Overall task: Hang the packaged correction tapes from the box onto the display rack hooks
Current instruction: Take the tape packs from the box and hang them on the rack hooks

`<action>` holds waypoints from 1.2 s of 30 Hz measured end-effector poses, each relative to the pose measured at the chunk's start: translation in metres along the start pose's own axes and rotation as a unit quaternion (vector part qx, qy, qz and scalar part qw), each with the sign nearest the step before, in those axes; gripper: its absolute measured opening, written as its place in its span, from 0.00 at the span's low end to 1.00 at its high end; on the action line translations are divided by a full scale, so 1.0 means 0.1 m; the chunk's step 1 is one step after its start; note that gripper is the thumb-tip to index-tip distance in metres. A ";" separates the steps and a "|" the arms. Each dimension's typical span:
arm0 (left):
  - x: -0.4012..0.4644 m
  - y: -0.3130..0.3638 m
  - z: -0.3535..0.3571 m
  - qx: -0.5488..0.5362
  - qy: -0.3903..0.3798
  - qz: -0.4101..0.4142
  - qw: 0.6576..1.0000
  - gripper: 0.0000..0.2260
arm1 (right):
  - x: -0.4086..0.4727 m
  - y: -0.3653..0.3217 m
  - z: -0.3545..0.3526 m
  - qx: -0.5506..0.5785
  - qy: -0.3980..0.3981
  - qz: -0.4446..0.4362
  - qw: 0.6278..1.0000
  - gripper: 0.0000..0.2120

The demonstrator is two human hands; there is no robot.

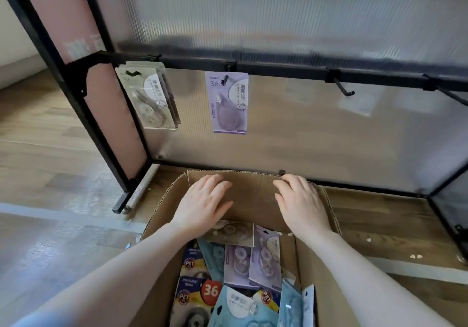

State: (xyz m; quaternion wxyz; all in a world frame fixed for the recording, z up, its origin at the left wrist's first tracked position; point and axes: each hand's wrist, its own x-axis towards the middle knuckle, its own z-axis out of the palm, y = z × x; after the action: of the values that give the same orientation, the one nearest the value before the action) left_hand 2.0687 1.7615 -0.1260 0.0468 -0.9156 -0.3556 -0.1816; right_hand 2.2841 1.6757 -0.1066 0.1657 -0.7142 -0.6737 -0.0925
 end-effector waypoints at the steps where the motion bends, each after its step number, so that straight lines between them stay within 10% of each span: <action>1: -0.02 -0.01 0.04 0.003 -0.015 0.005 1.000 0.19 | -0.03 0.02 0.01 -0.002 -0.003 -0.002 1.000 0.13; 16: -0.27 -0.12 0.80 -0.003 -0.373 -0.004 0.928 0.22 | -0.22 0.14 0.16 -0.030 -0.117 0.048 0.992 0.16; 36: -0.29 -0.07 0.85 -0.151 -0.473 -0.094 0.863 0.17 | -0.24 0.15 0.22 -0.045 -0.183 0.069 0.980 0.18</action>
State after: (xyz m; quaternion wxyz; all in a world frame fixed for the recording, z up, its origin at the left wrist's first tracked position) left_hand 2.0694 1.7668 -0.2159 -0.2830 -0.8496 -0.3879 0.2182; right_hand 2.2949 1.6610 -0.1372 0.0131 -0.7706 -0.6368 0.0214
